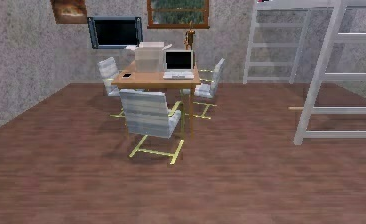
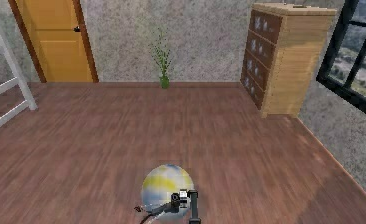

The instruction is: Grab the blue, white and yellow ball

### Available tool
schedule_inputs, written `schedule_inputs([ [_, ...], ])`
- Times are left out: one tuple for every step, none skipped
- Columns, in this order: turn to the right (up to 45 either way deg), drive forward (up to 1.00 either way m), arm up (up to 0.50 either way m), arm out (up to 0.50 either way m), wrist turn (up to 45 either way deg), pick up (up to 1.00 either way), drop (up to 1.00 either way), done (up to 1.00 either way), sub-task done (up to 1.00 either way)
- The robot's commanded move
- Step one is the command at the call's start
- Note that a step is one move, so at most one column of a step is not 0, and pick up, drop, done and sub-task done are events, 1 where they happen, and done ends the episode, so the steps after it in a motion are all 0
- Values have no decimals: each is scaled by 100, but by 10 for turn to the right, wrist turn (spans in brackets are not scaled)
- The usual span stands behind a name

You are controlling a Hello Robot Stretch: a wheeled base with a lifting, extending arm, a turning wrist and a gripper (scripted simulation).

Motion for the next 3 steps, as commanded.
schedule_inputs([
  [0, 0, 0, 0, 450, 0, 0, 0, 0],
  [0, 0, 0, 0, 300, 0, 0, 0, 0],
  [0, 0, -30, 0, 0, 0, 0, 0, 0],
])
